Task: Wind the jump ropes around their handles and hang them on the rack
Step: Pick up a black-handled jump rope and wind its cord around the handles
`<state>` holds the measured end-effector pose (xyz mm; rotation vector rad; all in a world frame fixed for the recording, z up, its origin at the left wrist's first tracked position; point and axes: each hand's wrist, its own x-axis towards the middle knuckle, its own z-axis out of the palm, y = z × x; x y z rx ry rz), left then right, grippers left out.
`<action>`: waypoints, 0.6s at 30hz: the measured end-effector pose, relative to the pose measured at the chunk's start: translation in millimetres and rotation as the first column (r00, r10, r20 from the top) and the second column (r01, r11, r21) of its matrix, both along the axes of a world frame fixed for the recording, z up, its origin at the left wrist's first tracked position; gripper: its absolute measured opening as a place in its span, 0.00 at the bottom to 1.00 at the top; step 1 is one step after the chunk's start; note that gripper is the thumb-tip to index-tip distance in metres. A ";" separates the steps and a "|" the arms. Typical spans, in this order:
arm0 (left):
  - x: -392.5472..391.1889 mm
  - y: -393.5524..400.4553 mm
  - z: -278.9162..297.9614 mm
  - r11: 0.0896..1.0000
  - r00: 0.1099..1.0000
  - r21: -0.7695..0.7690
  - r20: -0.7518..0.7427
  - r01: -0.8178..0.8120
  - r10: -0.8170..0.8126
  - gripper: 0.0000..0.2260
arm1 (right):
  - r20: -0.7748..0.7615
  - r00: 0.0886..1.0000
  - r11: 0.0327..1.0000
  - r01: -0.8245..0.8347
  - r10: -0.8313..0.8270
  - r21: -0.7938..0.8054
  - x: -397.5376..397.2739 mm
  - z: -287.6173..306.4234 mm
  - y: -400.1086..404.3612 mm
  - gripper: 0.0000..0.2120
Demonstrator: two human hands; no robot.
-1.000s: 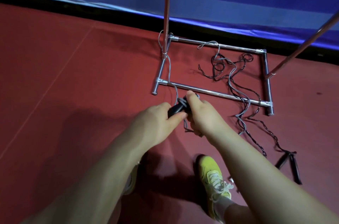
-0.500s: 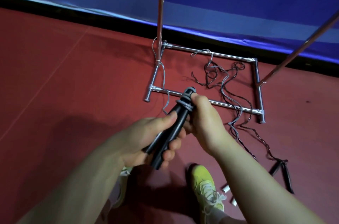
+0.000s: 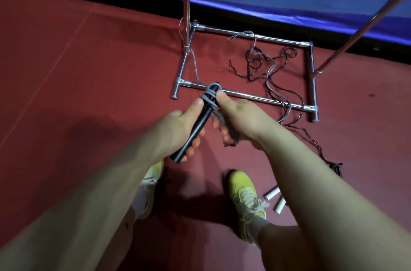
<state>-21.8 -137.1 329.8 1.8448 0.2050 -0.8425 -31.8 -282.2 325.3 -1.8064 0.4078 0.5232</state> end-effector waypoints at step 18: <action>-8.3 11.2 -6.4 0.748 0.697 0.548 0.366 0.373 -0.616 0.17 | -0.133 0.973 0.980 0.196 -0.189 0.044 -3.3 1.2 11.3 0.20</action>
